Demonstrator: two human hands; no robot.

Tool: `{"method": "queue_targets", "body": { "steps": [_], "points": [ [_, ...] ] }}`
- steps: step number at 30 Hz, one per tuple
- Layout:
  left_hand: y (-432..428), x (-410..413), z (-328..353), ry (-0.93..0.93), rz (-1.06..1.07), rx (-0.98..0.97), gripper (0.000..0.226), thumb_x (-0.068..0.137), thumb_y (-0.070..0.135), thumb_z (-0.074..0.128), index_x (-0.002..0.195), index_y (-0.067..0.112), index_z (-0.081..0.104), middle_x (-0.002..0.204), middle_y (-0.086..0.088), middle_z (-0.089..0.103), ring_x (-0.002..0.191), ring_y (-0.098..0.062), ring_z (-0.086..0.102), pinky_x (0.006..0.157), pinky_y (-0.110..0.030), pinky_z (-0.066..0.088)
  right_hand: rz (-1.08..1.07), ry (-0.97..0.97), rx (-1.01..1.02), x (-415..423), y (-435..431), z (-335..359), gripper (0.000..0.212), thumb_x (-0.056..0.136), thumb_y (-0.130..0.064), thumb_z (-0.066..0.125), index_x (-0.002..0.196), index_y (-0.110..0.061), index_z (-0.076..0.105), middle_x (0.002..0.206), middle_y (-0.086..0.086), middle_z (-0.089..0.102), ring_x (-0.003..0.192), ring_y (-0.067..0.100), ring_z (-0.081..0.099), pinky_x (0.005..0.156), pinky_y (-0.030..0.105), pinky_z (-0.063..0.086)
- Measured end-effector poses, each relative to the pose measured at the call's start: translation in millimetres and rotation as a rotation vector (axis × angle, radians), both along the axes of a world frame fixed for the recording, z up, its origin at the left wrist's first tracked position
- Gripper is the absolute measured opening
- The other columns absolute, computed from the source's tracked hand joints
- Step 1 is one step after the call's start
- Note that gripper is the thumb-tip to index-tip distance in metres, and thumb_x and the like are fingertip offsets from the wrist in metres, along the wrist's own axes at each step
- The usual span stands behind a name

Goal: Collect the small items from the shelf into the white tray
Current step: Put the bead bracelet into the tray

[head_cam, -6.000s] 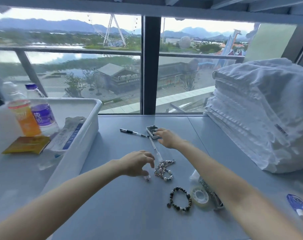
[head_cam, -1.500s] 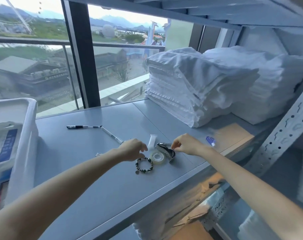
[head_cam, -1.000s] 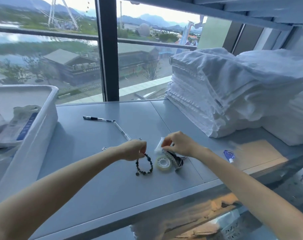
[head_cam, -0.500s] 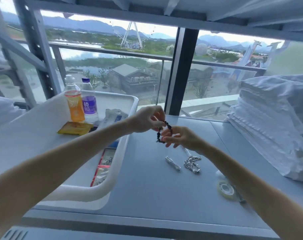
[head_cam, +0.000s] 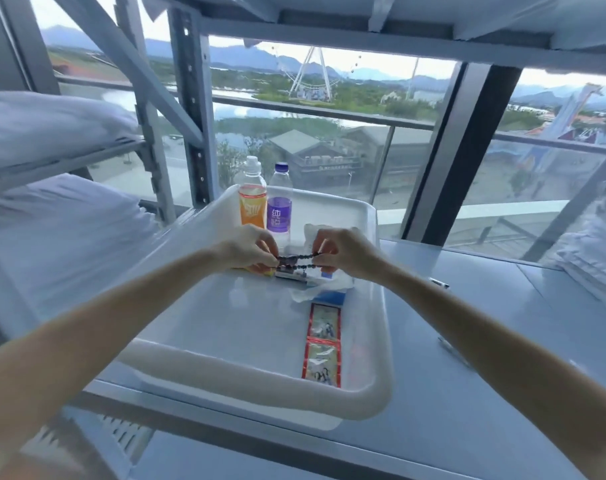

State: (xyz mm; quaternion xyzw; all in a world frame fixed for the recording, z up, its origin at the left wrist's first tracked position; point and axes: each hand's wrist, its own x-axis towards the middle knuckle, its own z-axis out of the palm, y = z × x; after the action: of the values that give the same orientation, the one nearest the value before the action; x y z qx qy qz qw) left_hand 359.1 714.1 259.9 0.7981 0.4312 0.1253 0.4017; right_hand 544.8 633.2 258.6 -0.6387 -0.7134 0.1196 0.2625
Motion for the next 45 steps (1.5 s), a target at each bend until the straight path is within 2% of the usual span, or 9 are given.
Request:
{"method": "queue_targets", "body": {
  "steps": [6,13,20,23,28,30,34,38,45],
  "points": [
    [29.8,-29.3,-26.7,0.066,-0.072,-0.036,0.008,0.077,0.002,0.071,0.077,0.006,0.065,0.073,-0.008,0.067,0.054,-0.008,0.067,0.053,-0.017,0.055,0.042,-0.284,-0.259,-36.6,32.7,-23.2,0.016,0.081,-0.011,0.070,0.096,-0.006,0.072,0.092,0.007,0.073,0.077,0.017,0.071,0.074,0.025,0.058],
    [51.1,-46.9,-48.9,0.268,-0.137,-0.076,0.008,0.080,0.005,0.067,0.086,0.004,0.062,0.091,-0.016,0.070,0.063,-0.013,0.069,0.062,-0.022,0.059,-0.011,-0.227,-0.332,-55.3,75.7,-42.5,0.012,0.082,-0.008,0.068,0.093,-0.008,0.073,0.087,0.006,0.075,0.058,0.004,0.066,0.066,0.017,0.057],
    [69.0,-64.0,-71.5,0.503,-0.120,-0.051,0.024,0.086,0.009,0.057,0.098,-0.011,0.063,0.085,-0.016,0.070,0.064,-0.021,0.068,0.059,-0.024,0.057,0.031,-0.236,-0.362,-89.2,123.5,-68.8,0.018,0.082,-0.001,0.064,0.096,-0.006,0.073,0.092,0.011,0.074,0.075,0.017,0.071,0.075,0.026,0.059],
    [72.4,-68.4,-72.6,0.665,-0.174,-0.052,0.017,0.089,0.008,0.053,0.081,-0.005,0.060,0.099,-0.021,0.069,0.057,-0.018,0.062,0.069,-0.030,0.057,0.058,-0.265,-0.341,-99.9,137.9,-78.4,0.019,0.082,-0.002,0.064,0.098,-0.006,0.073,0.095,0.010,0.074,0.083,0.020,0.071,0.078,0.027,0.057],
    [75.8,-74.7,-71.8,0.913,-0.278,0.110,0.034,0.091,0.007,0.049,0.057,0.006,0.048,0.100,-0.017,0.068,0.075,-0.021,0.056,0.087,-0.035,0.050,-0.004,-0.255,-0.240,-107.6,158.0,-93.6,0.019,0.084,-0.012,0.066,0.101,-0.005,0.071,0.102,0.010,0.071,0.090,0.025,0.066,0.085,0.034,0.054],
    [73.7,-75.0,-68.6,0.955,-0.318,0.164,0.025,0.091,0.005,0.050,0.066,0.002,0.055,0.093,-0.017,0.063,0.077,-0.025,0.058,0.088,-0.038,0.050,-0.024,-0.254,-0.179,-105.9,159.9,-95.7,0.023,0.083,-0.020,0.068,0.100,-0.004,0.070,0.102,0.012,0.069,0.091,0.028,0.063,0.085,0.037,0.052],
    [70.5,-76.7,-62.7,0.973,-0.370,0.223,0.030,0.092,0.005,0.053,0.117,-0.010,0.054,0.123,-0.022,0.058,0.113,-0.034,0.057,0.093,-0.041,0.047,0.075,-0.296,-0.263,-100.1,154.3,-100.8,0.030,0.077,-0.026,0.075,0.100,-0.008,0.069,0.099,0.007,0.069,0.087,0.022,0.064,0.079,0.033,0.053],
    [70.5,-75.7,-65.5,1.067,-0.424,0.210,0.039,0.092,0.010,0.053,0.129,-0.001,0.048,0.113,-0.017,0.053,0.117,-0.033,0.054,0.095,-0.042,0.046,0.089,-0.306,-0.347,-108.1,154.2,-113.0,0.038,0.071,-0.026,0.079,0.101,-0.006,0.069,0.100,0.009,0.067,0.081,0.019,0.058,0.073,0.032,0.048],
    [73.7,-80.0,-70.7,1.149,-0.530,0.220,0.043,0.090,0.020,0.057,0.130,0.005,0.050,0.130,-0.013,0.054,0.111,-0.032,0.056,0.095,-0.043,0.048,0.000,-0.269,-0.296,-128.8,167.5,-104.9,0.033,0.078,-0.016,0.072,0.107,-0.002,0.066,0.106,0.015,0.066,0.092,0.026,0.058,0.076,0.031,0.043]
  ]
}}
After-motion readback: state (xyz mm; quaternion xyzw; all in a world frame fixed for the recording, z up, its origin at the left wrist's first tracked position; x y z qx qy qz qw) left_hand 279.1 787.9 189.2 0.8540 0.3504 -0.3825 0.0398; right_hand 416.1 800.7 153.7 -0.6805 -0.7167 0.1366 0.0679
